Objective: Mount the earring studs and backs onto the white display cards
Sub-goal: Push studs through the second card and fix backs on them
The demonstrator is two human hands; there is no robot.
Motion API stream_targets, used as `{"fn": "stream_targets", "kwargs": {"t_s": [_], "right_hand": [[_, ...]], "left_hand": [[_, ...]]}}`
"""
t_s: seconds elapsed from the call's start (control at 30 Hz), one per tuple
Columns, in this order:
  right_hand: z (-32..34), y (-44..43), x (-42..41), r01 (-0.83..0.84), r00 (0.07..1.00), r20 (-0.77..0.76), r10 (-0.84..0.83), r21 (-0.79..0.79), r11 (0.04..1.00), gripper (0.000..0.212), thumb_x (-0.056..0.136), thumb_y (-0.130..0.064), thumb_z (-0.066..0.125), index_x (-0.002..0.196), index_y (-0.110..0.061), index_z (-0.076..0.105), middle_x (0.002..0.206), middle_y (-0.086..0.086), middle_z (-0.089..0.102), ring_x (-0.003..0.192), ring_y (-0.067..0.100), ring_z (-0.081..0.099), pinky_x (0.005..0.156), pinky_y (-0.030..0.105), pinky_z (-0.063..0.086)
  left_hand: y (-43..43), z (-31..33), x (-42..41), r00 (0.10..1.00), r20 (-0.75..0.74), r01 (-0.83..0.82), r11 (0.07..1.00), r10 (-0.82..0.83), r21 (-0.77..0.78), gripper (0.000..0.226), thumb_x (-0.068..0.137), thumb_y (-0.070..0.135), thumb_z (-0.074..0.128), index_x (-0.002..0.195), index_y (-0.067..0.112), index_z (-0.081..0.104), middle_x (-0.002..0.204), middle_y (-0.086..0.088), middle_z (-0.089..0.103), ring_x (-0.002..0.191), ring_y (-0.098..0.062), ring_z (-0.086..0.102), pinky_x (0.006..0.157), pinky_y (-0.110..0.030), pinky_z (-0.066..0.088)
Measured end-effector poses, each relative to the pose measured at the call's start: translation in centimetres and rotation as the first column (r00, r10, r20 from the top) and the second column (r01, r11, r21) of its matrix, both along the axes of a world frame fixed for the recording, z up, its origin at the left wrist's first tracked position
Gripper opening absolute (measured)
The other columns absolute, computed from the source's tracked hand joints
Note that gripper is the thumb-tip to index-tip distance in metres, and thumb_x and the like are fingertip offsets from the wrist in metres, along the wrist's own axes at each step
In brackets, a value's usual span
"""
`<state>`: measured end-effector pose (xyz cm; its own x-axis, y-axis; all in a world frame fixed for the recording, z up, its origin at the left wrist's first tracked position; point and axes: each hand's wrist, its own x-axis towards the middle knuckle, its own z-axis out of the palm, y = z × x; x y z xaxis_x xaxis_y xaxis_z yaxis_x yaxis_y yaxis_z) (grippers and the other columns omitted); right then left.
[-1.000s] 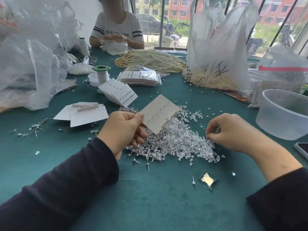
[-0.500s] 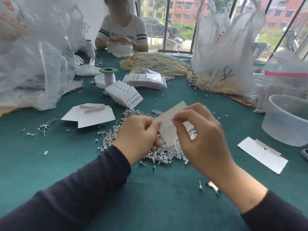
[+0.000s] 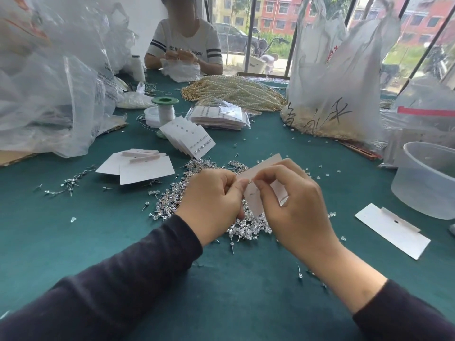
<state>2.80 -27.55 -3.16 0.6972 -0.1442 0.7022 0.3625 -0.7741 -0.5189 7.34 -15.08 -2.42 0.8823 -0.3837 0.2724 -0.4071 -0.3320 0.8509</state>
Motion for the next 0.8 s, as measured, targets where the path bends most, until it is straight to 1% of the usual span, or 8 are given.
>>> {"fn": "stream_targets", "kwargs": {"t_s": [0.1,0.2,0.33,0.43,0.53,0.67,0.77,0.8], "right_hand": [[-0.1,-0.1,0.0,-0.016,1.000,-0.024,0.016,-0.003,1.000,0.009,0.079,-0.007,0.058,0.074,-0.006,0.064,0.077,-0.004,0.057,0.073,0.007,0.049,0.069,0.010,0.037],[-0.2,0.0,0.0,-0.022,0.999,-0.045,0.023,0.011,1.000,0.009,0.079,-0.008,0.057,0.074,-0.008,0.064,0.077,-0.006,0.056,0.074,0.008,0.050,0.070,0.012,0.037],[-0.3,0.1,-0.1,-0.021,0.998,-0.051,0.023,0.034,0.999,0.009,0.079,-0.004,0.058,0.075,-0.008,0.066,0.076,-0.006,0.057,0.073,0.007,0.050,0.070,0.009,0.037],[-0.3,0.3,-0.2,-0.001,0.999,-0.045,0.003,0.050,0.999,0.010,0.078,-0.008,0.058,0.074,-0.006,0.067,0.075,-0.001,0.061,0.072,0.013,0.054,0.068,0.015,0.040],[-0.4,0.4,-0.2,0.013,0.999,-0.047,-0.011,0.045,0.999,0.011,0.078,-0.009,0.058,0.074,-0.006,0.067,0.075,0.000,0.062,0.073,0.017,0.056,0.069,0.023,0.042],[-0.4,0.4,-0.3,0.007,0.999,-0.042,-0.006,0.017,1.000,0.009,0.078,-0.006,0.059,0.074,-0.008,0.067,0.077,-0.001,0.062,0.073,0.014,0.056,0.071,0.021,0.043],[-0.5,0.3,-0.3,0.008,0.999,-0.035,-0.008,0.000,1.000,0.010,0.079,-0.003,0.060,0.074,-0.008,0.067,0.077,-0.002,0.061,0.073,0.008,0.053,0.071,0.013,0.040],[-0.6,0.4,-0.4,0.005,0.999,-0.039,-0.005,-0.006,1.000,0.010,0.079,-0.001,0.061,0.074,-0.007,0.067,0.077,-0.002,0.061,0.073,0.007,0.053,0.071,0.010,0.039]], "left_hand": [[0.0,-0.1,0.0,1.000,0.028,-0.014,0.999,0.013,0.031,0.034,0.088,0.018,0.054,0.055,0.008,0.056,0.042,0.001,0.057,0.031,0.000,0.044,0.040,-0.010,0.033],[-0.1,-0.1,-0.1,0.996,0.086,-0.035,0.998,0.030,0.057,0.035,0.088,0.018,0.055,0.054,0.008,0.055,0.043,-0.002,0.059,0.031,0.000,0.044,0.042,-0.010,0.033],[-0.2,-0.2,-0.4,0.980,0.187,-0.083,0.992,0.064,0.098,0.033,0.087,0.017,0.056,0.057,0.003,0.057,0.049,-0.009,0.064,0.036,-0.003,0.044,0.047,-0.016,0.036],[-0.3,-0.3,-0.5,0.976,0.205,-0.096,0.991,0.075,0.095,0.035,0.087,0.016,0.054,0.055,0.003,0.054,0.048,-0.009,0.063,0.038,-0.002,0.046,0.049,-0.016,0.036],[-0.4,-0.3,-0.7,0.975,0.204,-0.110,0.989,0.087,0.100,0.035,0.089,0.016,0.052,0.056,0.003,0.053,0.048,-0.008,0.063,0.040,-0.005,0.047,0.053,-0.021,0.039],[-0.5,-0.2,-0.9,0.973,0.206,-0.129,0.987,0.107,0.097,0.037,0.089,0.015,0.052,0.052,0.009,0.048,0.048,-0.007,0.062,0.041,-0.009,0.047,0.057,-0.025,0.041],[-0.5,-0.2,-1.0,0.970,0.211,-0.143,0.985,0.120,0.096,0.036,0.089,0.016,0.051,0.056,0.001,0.053,0.054,-0.013,0.063,0.055,-0.026,0.056,0.065,-0.038,0.041],[-0.5,-0.1,-1.0,0.969,0.212,-0.150,0.984,0.126,0.097,0.035,0.089,0.016,0.051,0.058,0.000,0.054,0.056,-0.015,0.063,0.059,-0.031,0.056,0.065,-0.040,0.041]]}}
